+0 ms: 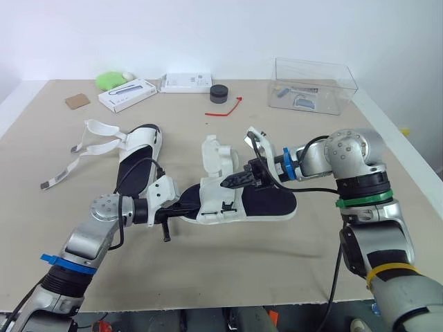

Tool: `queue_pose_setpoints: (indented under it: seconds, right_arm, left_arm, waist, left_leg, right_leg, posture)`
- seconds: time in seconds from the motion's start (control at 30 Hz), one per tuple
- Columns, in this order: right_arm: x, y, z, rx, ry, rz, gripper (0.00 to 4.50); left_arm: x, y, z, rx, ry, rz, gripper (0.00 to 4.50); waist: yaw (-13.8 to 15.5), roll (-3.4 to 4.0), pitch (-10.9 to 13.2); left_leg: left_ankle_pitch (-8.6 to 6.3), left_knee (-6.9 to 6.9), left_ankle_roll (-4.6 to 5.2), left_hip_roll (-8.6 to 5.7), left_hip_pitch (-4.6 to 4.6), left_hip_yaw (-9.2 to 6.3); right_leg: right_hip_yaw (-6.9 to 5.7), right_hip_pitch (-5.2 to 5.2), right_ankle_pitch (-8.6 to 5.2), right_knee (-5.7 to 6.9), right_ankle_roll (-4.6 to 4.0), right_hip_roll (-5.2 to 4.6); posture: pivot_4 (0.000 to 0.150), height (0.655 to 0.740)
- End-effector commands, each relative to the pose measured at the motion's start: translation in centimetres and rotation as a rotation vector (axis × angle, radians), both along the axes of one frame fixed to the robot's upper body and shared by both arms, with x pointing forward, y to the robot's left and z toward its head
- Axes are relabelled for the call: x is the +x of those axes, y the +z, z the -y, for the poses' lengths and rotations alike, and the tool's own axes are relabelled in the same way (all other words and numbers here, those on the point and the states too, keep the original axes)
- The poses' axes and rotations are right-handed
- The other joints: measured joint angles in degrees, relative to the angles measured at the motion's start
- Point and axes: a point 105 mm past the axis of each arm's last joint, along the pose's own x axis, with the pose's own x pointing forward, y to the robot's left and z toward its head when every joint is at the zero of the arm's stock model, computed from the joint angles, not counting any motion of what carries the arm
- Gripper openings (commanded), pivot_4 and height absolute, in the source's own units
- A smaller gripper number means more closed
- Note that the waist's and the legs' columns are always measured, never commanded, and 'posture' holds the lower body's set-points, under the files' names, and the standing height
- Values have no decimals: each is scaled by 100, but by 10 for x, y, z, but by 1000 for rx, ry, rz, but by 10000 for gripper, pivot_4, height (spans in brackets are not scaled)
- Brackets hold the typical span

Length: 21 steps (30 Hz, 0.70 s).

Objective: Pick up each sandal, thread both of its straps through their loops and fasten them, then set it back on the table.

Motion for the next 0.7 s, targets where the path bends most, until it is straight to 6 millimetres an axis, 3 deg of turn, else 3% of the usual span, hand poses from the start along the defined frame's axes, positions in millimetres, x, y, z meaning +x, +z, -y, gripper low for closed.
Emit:
queue_pose_setpoints:
  seconds: [0.03, 0.33, 0.5, 0.7]
  right_arm:
    - [-3, 9, -3, 6, 38, 53, 438]
    - [-9, 23, -7, 29, 91, 70, 438]
    - [-17, 22, -9, 28, 121, 81, 438]
    - [-13, 27, -10, 60, 93, 85, 438]
  left_arm:
    - [-4, -7, 1, 18, -8, -17, 0]
    - [-5, -8, 2, 16, -5, -19, 0]
    - [-5, -8, 3, 15, -7, -19, 0]
    - [-5, -8, 4, 15, -13, -21, 0]
  waist:
    - [-2, 0, 0]
    - [-1, 0, 0]
    - [-1, 0, 0]
    - [-1, 0, 0]
  left_leg:
    - [0, 0, 0, 0, 0, 0]
    - [0, 0, 0, 0, 1, 0]
    - [0, 0, 0, 0, 0, -1]
    - [0, 0, 0, 0, 1, -1]
  right_leg:
    - [0, 0, 0, 0, 0, 0]
    - [0, 0, 0, 1, 0, 1]
    - [0, 0, 0, 1, 0, 0]
    - [0, 0, 0, 1, 0, 0]
  posture:
    - [1500, 7400]
    - [1500, 7400]
    - [1500, 7400]
    - [1500, 7400]
